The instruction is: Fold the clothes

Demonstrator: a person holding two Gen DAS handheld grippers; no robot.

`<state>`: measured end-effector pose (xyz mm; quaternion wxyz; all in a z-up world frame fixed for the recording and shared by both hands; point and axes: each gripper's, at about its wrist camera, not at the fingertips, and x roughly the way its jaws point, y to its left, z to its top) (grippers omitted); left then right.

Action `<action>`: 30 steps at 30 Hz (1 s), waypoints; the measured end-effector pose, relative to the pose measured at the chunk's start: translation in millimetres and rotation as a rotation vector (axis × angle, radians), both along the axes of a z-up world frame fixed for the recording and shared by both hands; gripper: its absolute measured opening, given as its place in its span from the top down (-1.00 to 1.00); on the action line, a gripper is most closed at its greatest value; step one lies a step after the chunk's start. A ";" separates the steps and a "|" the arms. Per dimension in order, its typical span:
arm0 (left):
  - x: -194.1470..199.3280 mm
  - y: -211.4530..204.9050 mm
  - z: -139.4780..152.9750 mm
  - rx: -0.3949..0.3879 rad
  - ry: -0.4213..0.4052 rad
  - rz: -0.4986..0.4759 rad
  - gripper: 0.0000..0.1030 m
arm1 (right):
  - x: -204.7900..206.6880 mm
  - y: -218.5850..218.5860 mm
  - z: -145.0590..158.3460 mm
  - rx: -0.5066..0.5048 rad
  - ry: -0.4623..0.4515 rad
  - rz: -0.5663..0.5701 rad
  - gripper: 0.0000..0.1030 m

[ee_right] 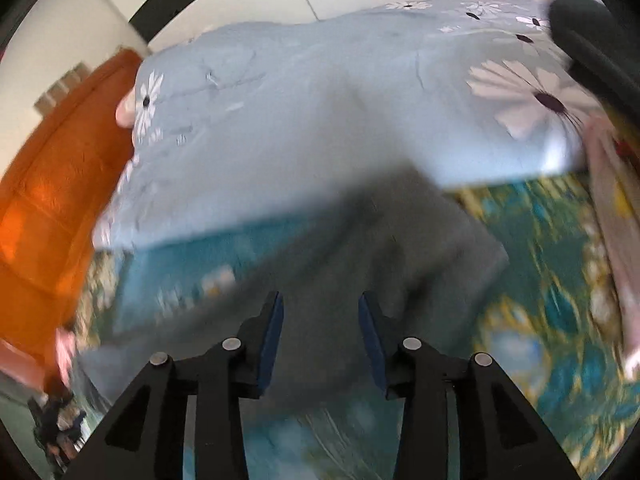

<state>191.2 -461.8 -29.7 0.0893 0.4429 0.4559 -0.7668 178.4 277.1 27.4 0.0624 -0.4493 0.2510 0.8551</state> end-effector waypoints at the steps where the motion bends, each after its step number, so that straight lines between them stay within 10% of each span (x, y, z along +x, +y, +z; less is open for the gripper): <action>1: 3.9 -0.6 -10.1 0.023 -0.014 0.013 -0.24 | 11.7 -0.7 -7.0 0.005 -0.012 -0.005 0.22; 15: -20.5 10.9 -27.7 0.065 0.073 0.038 -0.24 | 36.1 69.2 -72.5 -0.369 0.089 -0.385 0.21; 17: -19.7 8.5 -29.6 0.081 0.090 0.058 -0.24 | 38.0 79.4 -75.9 -0.379 0.113 -0.428 -0.23; 20: -20.1 6.4 -30.2 0.088 0.103 0.064 -0.21 | 45.8 90.8 -82.9 -0.446 0.174 -0.491 -0.34; 30: -24.1 6.6 -26.9 0.076 0.102 0.074 -0.21 | -5.5 59.7 -82.8 -0.446 0.148 -0.364 -0.36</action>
